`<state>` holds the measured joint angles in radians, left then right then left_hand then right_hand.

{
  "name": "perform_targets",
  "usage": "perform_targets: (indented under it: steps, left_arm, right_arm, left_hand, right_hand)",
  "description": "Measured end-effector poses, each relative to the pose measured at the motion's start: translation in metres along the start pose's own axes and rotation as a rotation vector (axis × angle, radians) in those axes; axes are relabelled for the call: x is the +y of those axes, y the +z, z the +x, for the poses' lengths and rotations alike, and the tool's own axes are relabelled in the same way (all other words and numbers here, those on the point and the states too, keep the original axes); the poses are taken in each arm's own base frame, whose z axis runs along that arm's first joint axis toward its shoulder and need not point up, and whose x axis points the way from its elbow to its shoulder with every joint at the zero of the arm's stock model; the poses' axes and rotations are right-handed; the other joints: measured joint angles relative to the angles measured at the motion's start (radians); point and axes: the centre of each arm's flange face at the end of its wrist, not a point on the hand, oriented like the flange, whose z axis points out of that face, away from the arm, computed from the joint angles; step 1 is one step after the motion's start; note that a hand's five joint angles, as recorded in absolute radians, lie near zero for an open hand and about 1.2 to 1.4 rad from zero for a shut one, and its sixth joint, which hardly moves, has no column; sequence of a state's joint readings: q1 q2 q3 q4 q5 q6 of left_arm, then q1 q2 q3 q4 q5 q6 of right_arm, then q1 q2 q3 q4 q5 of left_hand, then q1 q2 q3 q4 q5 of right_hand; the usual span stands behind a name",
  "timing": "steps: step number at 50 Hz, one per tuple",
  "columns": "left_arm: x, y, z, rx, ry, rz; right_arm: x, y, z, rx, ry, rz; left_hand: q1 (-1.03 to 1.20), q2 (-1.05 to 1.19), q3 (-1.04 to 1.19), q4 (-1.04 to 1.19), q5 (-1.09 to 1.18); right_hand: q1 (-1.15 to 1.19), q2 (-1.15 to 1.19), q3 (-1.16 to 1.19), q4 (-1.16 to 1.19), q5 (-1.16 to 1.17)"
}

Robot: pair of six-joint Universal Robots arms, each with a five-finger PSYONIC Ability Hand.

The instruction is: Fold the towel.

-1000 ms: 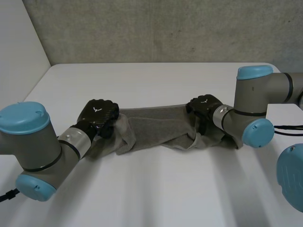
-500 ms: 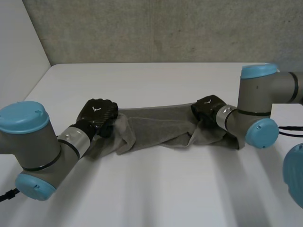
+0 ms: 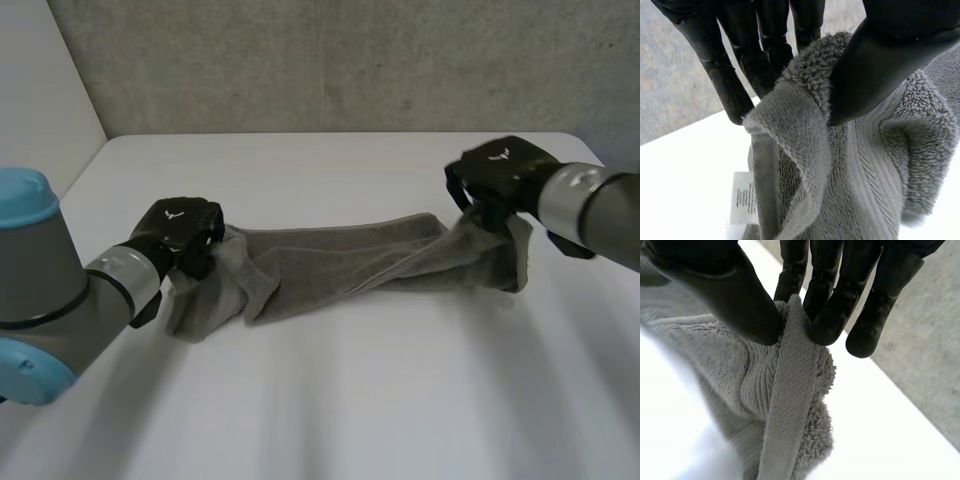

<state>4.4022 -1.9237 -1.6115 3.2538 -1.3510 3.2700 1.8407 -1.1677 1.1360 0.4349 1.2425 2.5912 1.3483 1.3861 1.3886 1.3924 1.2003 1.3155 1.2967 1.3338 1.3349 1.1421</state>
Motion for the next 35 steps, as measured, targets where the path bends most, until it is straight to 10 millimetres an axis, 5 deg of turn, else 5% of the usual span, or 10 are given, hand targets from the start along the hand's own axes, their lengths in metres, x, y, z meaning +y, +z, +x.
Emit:
perform_targets:
  steps: [9, 19, 28, 35]
  left_arm:
    - [0.012, -0.027, -0.003, 0.000, -0.075, -0.238]
    - [0.014, -0.027, -0.034, -0.074, -0.110, -0.304]
    - [-0.020, -0.032, -0.036, -0.063, -0.100, -0.241]
    - [-0.061, -0.061, -0.026, -0.006, -0.103, -0.153]
  right_arm:
    - [0.035, -0.037, 0.007, -0.113, -0.101, -0.261]
    - [0.049, -0.028, 0.007, -0.100, -0.164, -0.256]
    - [0.030, -0.015, 0.022, 0.022, -0.158, -0.110]
    - [-0.008, -0.039, 0.039, 0.126, -0.132, 0.011]
  left_hand:
    - [0.000, 0.000, 0.000, 0.000, 0.000]
    - [0.000, 0.000, 0.000, 0.000, 0.000]
    - [0.000, 0.000, 0.000, 0.000, 0.000]
    - [0.000, 0.000, 0.000, 0.000, 0.000]
  right_hand:
    - [0.003, 0.000, 0.002, 0.000, 0.000]
    - [0.003, 0.000, 0.002, 0.000, 0.000]
    - [0.004, 0.000, 0.004, 0.000, -0.001]
    - [0.004, 0.000, 0.005, 0.000, -0.001]
